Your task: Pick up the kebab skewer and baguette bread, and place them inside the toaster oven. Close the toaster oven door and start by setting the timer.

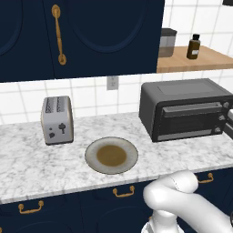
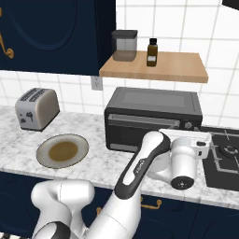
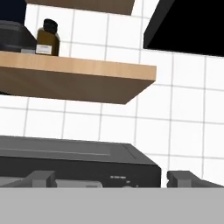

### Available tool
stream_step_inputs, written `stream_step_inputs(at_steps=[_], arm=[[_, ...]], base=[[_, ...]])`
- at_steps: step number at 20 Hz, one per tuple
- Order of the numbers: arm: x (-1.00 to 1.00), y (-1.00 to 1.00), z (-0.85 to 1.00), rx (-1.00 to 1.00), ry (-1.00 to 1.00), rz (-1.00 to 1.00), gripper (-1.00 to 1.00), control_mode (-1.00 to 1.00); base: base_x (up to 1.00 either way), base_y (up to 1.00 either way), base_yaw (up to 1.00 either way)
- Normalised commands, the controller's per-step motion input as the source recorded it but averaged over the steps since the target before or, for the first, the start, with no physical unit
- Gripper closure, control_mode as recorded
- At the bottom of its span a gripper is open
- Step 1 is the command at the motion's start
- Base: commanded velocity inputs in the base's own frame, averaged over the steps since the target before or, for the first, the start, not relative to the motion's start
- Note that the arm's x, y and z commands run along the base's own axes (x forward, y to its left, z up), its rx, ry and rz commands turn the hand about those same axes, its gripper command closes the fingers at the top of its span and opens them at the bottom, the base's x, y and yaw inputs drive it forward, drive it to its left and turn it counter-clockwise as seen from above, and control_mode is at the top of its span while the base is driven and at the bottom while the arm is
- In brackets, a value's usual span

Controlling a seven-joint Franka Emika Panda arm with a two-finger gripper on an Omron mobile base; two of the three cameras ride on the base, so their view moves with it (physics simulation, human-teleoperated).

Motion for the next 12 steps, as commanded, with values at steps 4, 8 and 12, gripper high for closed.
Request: stream_step_inputs(at_steps=[4, 8, 12], arm=[[0.02, -0.14, -0.02, 0.0, 0.0, 0.0, -1.0, -1.0], [0.12, -0.07, -0.01, 0.0, 0.0, 0.0, -1.0, -1.0], [0.2, 0.0, -0.15, 0.0, 0.0, 0.0, -1.0, -1.0]], base=[[0.0, 0.0, 0.0], [0.0, 0.0, 0.0], [0.0, 0.0, 0.0]])
